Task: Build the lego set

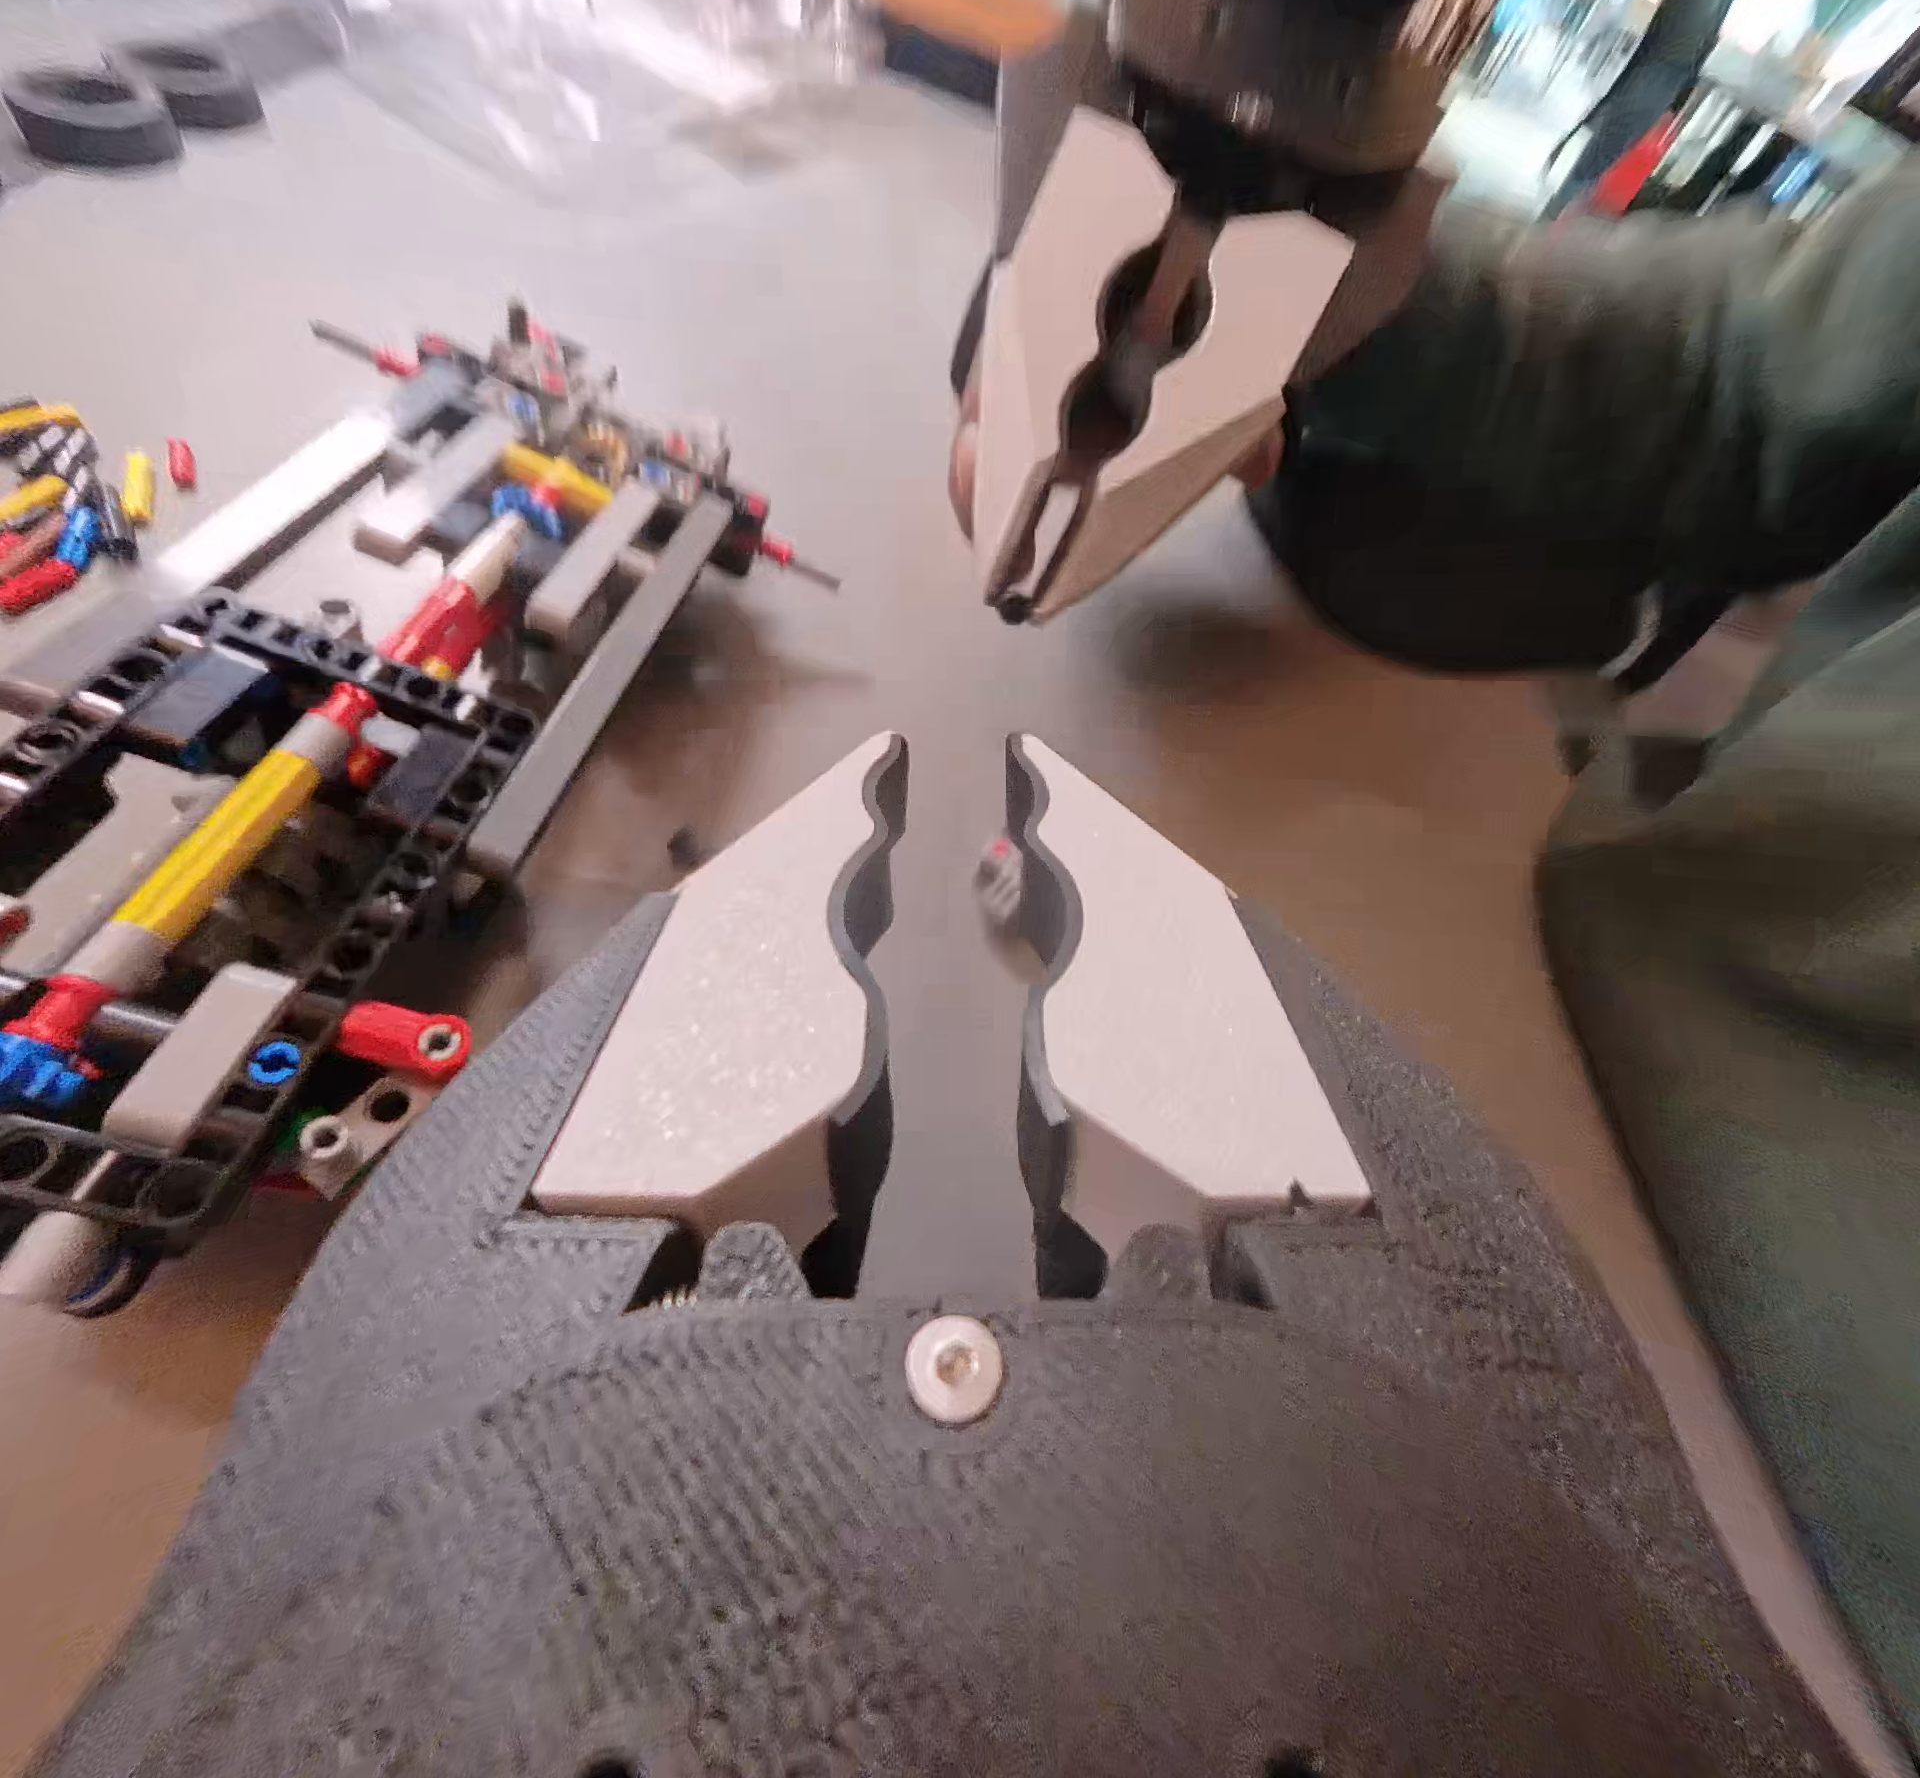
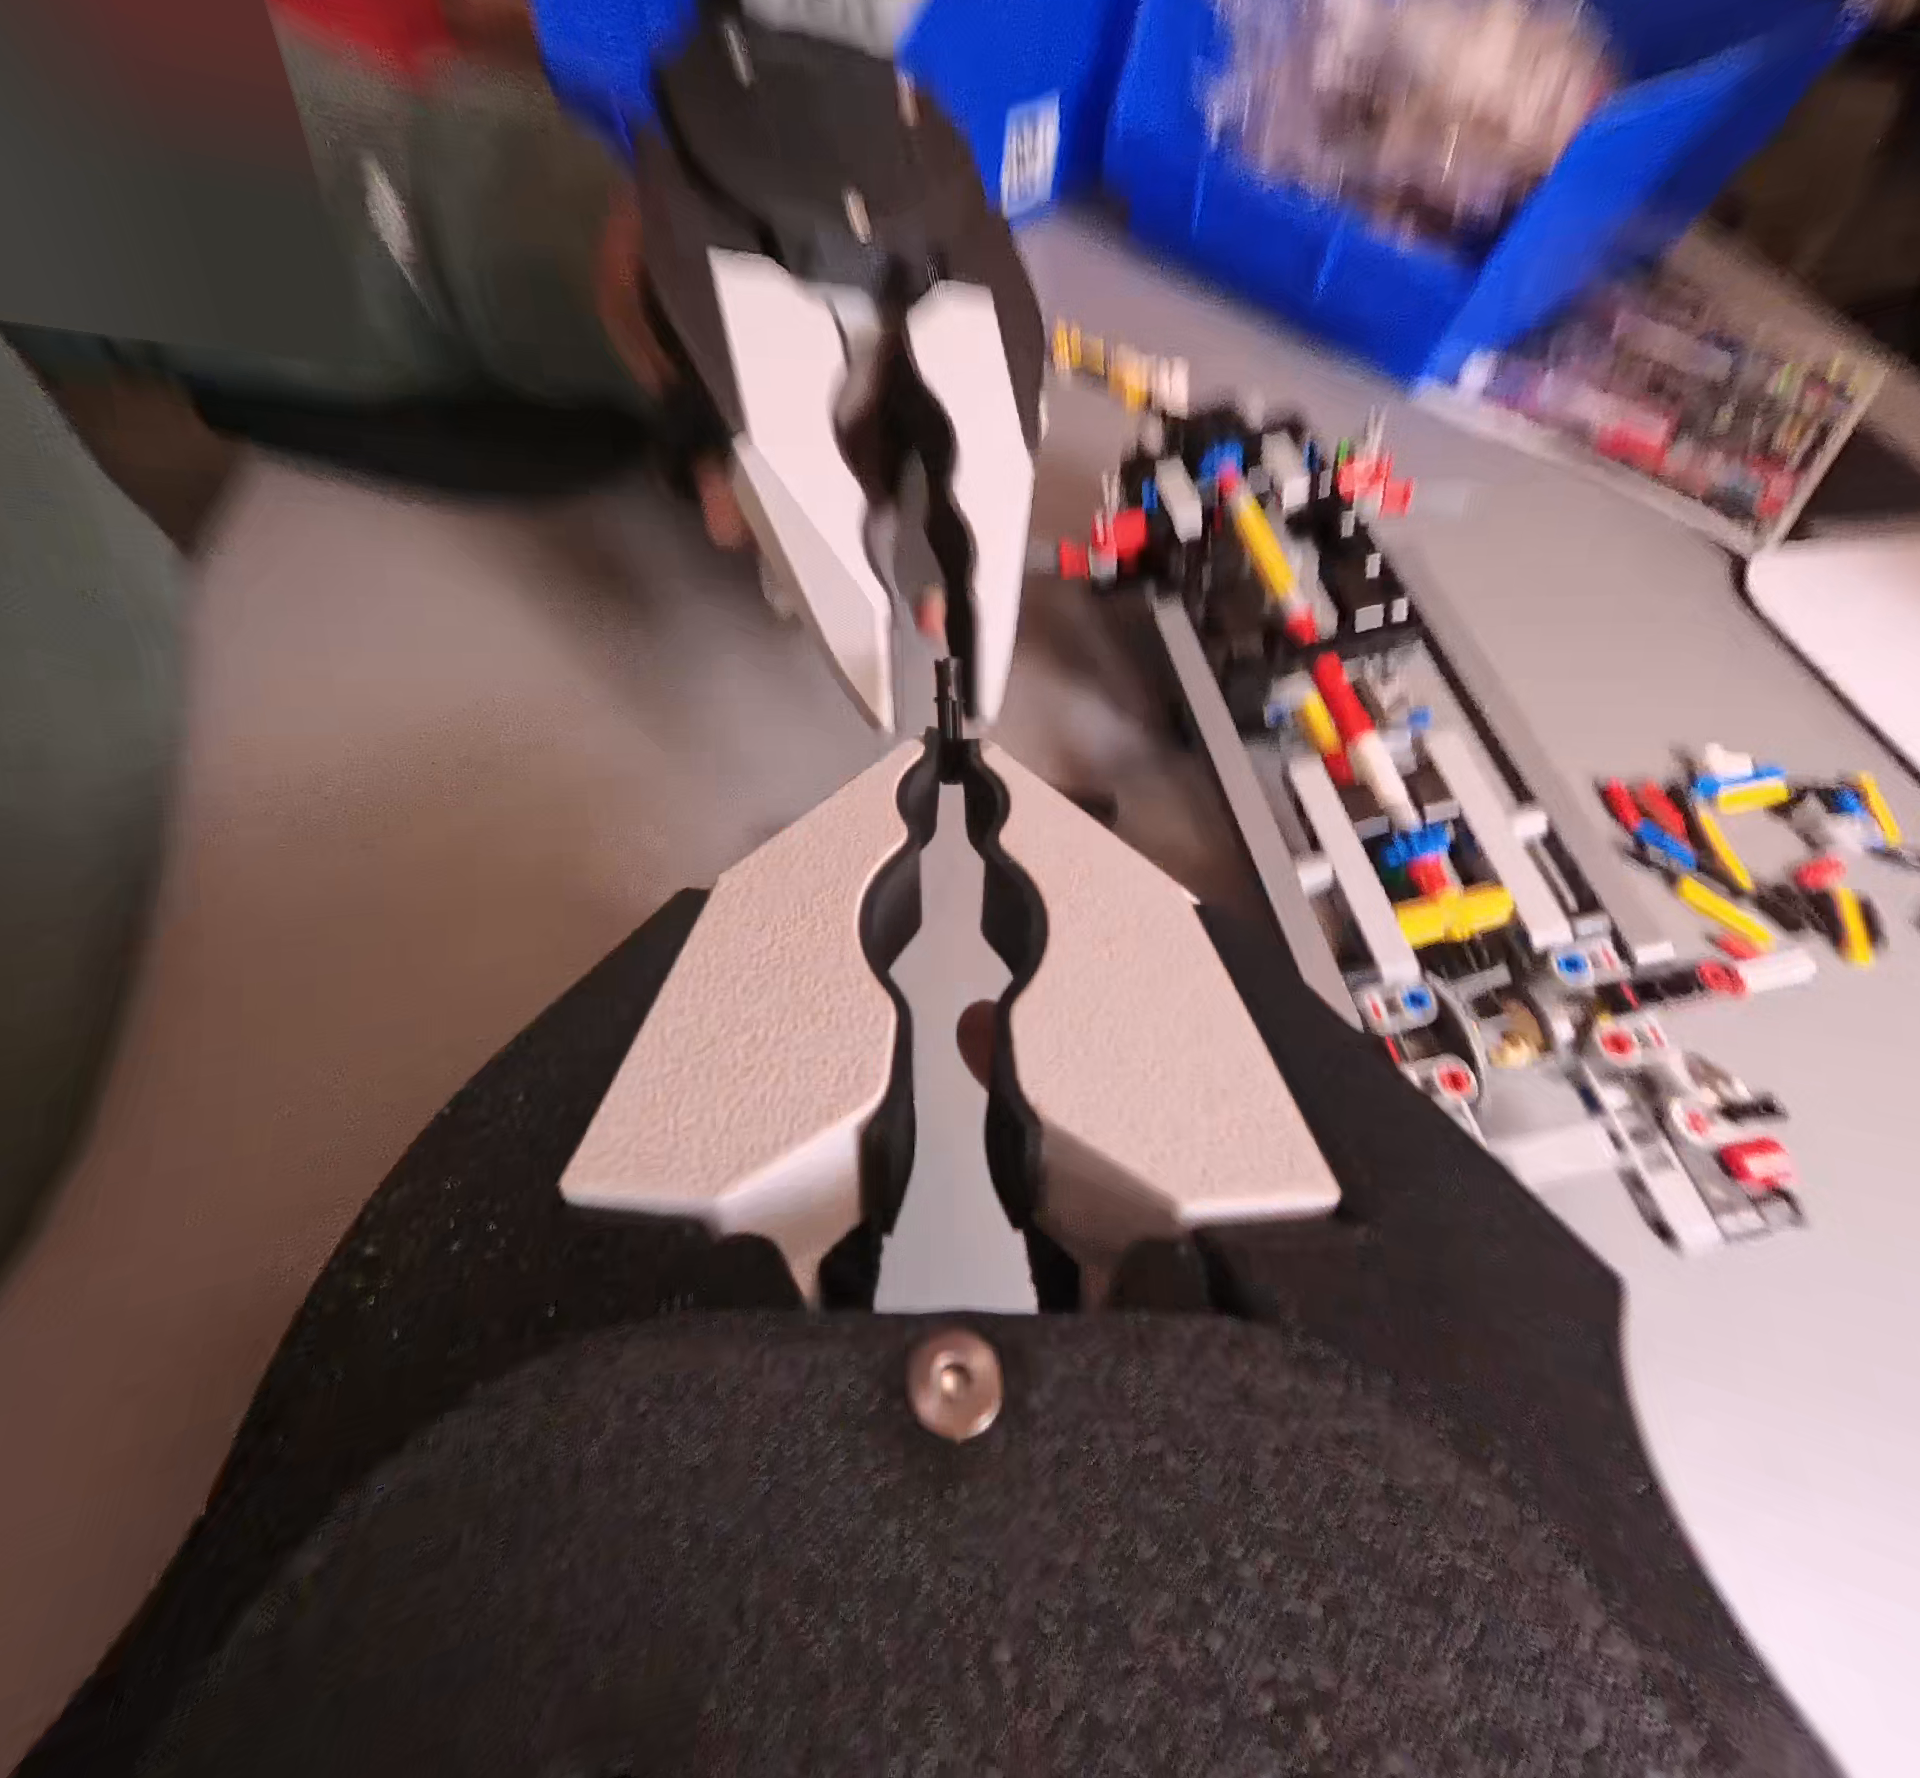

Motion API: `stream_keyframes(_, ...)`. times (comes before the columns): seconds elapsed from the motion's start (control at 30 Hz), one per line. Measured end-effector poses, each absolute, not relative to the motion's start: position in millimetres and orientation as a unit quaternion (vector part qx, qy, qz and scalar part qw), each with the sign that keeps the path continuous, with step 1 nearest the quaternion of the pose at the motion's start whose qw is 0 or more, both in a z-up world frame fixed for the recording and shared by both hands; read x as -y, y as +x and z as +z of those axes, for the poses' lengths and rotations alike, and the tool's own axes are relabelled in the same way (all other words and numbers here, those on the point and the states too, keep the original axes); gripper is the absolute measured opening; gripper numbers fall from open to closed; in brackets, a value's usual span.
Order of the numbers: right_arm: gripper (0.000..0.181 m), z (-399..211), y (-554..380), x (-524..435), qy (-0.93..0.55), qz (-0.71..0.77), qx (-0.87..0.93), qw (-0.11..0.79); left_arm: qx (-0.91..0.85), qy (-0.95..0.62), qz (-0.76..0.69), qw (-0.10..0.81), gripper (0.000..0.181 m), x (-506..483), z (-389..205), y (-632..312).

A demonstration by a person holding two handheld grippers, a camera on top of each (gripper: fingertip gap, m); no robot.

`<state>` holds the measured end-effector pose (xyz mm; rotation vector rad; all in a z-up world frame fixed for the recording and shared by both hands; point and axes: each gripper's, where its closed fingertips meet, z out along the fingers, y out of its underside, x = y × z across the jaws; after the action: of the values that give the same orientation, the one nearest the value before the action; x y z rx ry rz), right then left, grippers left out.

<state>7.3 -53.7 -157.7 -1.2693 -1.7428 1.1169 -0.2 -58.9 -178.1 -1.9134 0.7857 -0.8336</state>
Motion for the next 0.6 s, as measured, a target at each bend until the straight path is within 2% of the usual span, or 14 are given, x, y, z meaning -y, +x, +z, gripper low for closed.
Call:
stream_keyframes(0.03,0.001,-141.5,5.5,57.7,-0.48,0.477,0.641,0.363,-0.3,-0.752,-0.363,0.46,0.017,58.2,-165.5,1.0)
stream_keyframes(0.13,0.001,-112.0,3.4,67.3,-0.461,0.58,0.563,0.367,-0.27,-0.687,-0.431,0.52,0.017,62.4,-126.1,4.8)
stream_keyframes(0.23,0.001,-102.1,2.8,70.1,-0.452,0.62,0.53,0.361,-0.265,-0.651,-0.452,0.549,0.016,67.9,-106.9,5.4)
stream_keyframes(0.43,0.001,-109.0,-0.8,79.3,-0.443,0.602,0.551,0.371,-0.272,-0.637,-0.461,0.554,0.004,73.6,-101.2,11.7)
stream_keyframes(0.6,0.001,-116.6,-2.5,79.6,-0.445,0.57,0.573,0.385,-0.281,-0.652,-0.453,0.539,0.003,73.0,-107.7,12.2)
